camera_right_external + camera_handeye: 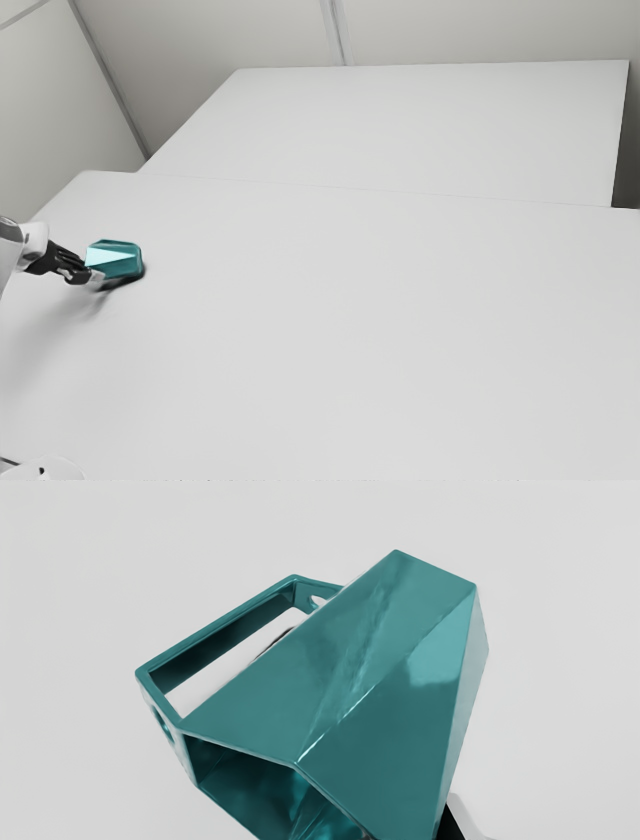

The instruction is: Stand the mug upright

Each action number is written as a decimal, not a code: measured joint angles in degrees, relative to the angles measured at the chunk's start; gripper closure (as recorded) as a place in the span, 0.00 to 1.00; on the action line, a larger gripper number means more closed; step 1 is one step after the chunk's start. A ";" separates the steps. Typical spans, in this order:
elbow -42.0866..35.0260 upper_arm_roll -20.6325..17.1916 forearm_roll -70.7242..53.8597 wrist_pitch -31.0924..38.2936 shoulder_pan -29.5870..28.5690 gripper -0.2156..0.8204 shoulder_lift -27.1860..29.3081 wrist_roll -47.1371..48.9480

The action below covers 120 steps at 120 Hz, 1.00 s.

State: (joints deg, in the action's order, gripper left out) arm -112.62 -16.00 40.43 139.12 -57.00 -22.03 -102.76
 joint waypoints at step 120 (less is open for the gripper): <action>-5.53 0.20 -4.80 -1.61 9.16 0.97 15.84 7.06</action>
State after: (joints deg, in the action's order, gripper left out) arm -118.15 -15.80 35.63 137.51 -47.83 -6.19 -95.70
